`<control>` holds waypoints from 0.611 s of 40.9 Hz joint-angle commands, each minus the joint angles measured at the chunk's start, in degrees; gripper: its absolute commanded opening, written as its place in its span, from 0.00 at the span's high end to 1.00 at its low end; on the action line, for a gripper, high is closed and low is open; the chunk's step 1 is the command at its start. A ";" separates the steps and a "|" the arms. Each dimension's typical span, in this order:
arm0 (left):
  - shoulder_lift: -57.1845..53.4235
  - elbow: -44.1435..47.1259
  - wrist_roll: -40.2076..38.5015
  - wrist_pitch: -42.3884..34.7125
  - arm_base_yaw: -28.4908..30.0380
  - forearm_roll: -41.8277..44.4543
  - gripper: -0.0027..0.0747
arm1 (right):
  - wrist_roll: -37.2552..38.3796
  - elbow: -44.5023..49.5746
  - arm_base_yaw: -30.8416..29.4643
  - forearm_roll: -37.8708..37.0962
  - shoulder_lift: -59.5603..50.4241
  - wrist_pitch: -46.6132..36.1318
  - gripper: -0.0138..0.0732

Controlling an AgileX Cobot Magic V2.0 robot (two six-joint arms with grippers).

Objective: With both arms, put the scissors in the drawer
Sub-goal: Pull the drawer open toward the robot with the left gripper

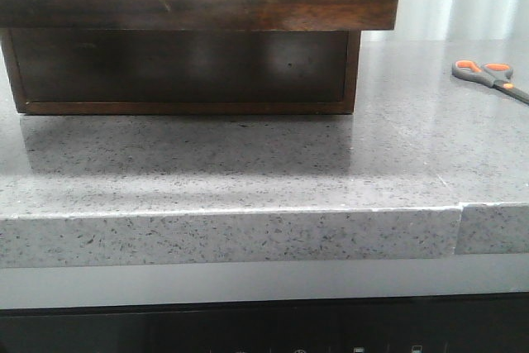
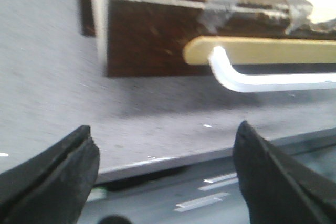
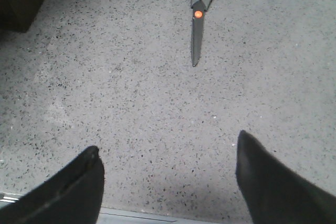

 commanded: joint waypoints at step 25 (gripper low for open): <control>-1.73 -8.03 -1.49 -6.03 -22.75 9.74 0.29 | 4.74 -4.68 -2.99 -0.66 6.01 -4.21 0.25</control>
